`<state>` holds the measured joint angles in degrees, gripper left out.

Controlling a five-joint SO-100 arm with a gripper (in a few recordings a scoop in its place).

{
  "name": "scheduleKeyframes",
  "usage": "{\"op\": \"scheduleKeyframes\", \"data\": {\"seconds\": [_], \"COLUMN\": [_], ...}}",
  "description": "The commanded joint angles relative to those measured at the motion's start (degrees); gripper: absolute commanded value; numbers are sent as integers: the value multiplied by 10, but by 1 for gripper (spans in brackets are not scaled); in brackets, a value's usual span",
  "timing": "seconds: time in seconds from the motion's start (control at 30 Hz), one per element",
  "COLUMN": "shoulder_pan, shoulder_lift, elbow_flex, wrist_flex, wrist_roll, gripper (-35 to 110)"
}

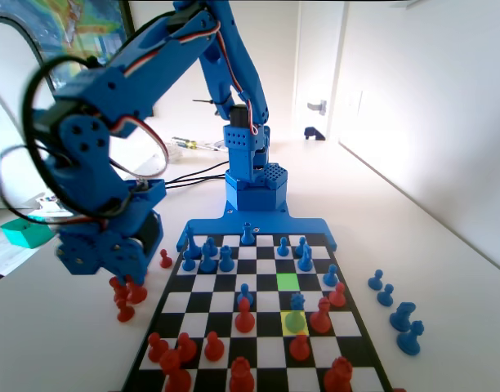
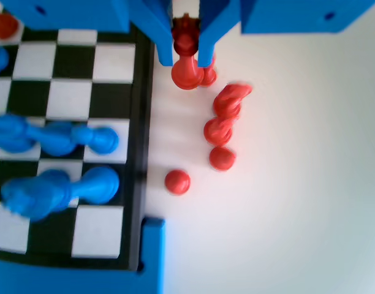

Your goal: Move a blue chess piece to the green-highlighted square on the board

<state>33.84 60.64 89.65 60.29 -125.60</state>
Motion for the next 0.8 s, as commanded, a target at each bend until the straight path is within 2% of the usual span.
{"op": "scheduleKeyframes", "data": {"seconds": [0.0,0.43,0.77], "shoulder_pan": [9,20,19], "shoulder_lift": [23,26,27], "elbow_flex": [17,39,25], "wrist_flex": [-13,-25,-12], "wrist_roll": [-14,-37,-45], "gripper": [1,1,9]}}
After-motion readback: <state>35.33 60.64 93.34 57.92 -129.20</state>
